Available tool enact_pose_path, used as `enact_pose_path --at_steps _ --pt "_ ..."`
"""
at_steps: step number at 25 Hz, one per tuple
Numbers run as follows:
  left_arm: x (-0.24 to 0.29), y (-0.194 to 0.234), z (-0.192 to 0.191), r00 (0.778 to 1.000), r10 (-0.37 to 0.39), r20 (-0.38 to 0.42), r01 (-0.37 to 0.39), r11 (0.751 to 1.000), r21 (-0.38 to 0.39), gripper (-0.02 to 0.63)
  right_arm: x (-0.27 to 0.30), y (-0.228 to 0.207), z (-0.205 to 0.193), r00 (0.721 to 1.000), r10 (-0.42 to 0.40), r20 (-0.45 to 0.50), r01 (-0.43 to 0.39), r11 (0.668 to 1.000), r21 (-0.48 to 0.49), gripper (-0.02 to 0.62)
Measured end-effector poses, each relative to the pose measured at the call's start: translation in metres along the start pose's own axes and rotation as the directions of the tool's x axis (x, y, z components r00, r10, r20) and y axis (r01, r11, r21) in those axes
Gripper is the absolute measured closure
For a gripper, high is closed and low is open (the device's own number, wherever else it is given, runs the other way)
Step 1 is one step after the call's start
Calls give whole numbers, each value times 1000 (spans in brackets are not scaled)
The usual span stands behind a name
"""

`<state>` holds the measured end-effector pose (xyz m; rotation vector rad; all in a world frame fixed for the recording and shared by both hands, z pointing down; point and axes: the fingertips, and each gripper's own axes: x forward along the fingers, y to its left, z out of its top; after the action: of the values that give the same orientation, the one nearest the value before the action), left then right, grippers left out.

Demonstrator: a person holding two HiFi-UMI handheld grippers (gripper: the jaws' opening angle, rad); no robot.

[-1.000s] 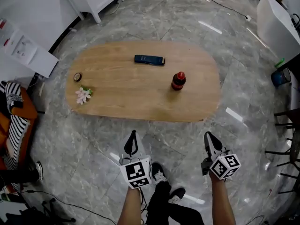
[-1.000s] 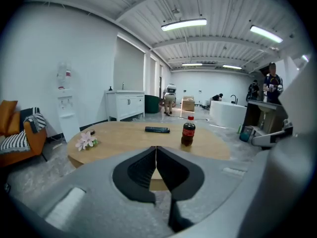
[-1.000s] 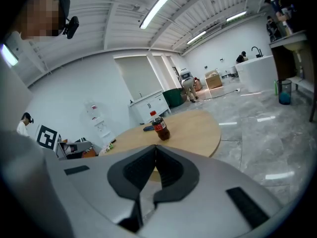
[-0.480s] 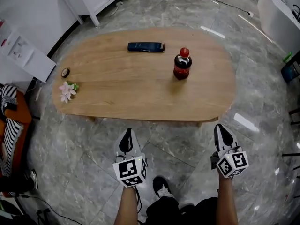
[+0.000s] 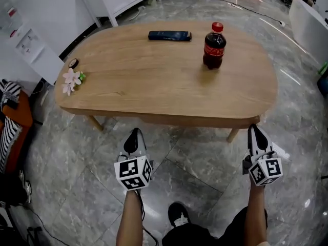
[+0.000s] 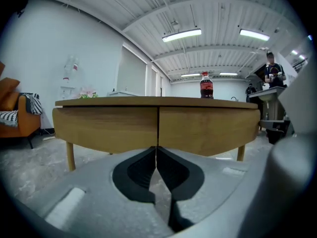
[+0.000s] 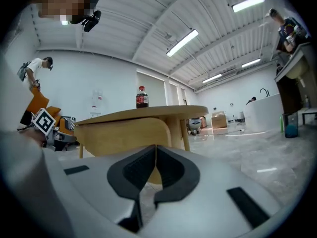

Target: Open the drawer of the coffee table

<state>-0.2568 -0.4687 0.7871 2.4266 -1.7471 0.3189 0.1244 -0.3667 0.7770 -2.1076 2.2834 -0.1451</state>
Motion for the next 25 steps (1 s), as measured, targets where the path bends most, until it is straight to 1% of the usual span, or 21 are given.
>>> enact_pose_path --at_steps 2,5,8,10,11,12,13,14,16,18,20,23,25 --pt "5 3 -2 1000 -24 2 24 1000 7 594 2 -2 2 999 28 -15 -29 998 -52 578" --pt "10 2 6 996 -83 15 83 996 27 594 1 -2 1 996 82 -30 -85 990 -115 577" --pt "8 0 17 994 -103 29 101 993 61 594 -6 -10 3 994 108 -21 -110 989 -94 577" --pt "5 -4 21 993 -113 31 111 992 62 593 -10 -16 0 993 119 -27 -121 990 -73 570" --pt "5 -8 22 992 -123 29 121 991 54 592 -12 -17 -1 991 127 -35 -129 989 -71 516" --pt "6 -13 23 991 -135 24 134 990 49 592 -12 -18 -1 990 137 -43 -140 987 -75 484" --pt "8 -19 24 989 -149 17 148 988 50 587 -13 -17 -1 988 148 -51 -152 985 -86 470" --pt "10 -24 24 986 -164 11 163 985 61 573 -13 -16 -1 986 159 -57 -164 981 -100 457" --pt "14 -31 29 982 -191 4 190 978 86 516 -12 -12 -2 980 187 -65 -193 976 -104 435" --pt "15 -29 34 978 -207 2 206 974 91 462 -7 -1 -1 970 234 -61 -238 968 -78 377" --pt "15 -33 34 972 -235 4 233 968 89 438 -5 5 2 964 263 -47 -266 962 -64 340" --pt "17 -45 30 956 -294 -1 293 950 104 377 -1 2 2 971 236 -32 -238 970 -56 324" --pt "16 -43 31 952 -304 -9 303 945 120 367 5 4 0 973 226 -33 -228 972 -56 313"
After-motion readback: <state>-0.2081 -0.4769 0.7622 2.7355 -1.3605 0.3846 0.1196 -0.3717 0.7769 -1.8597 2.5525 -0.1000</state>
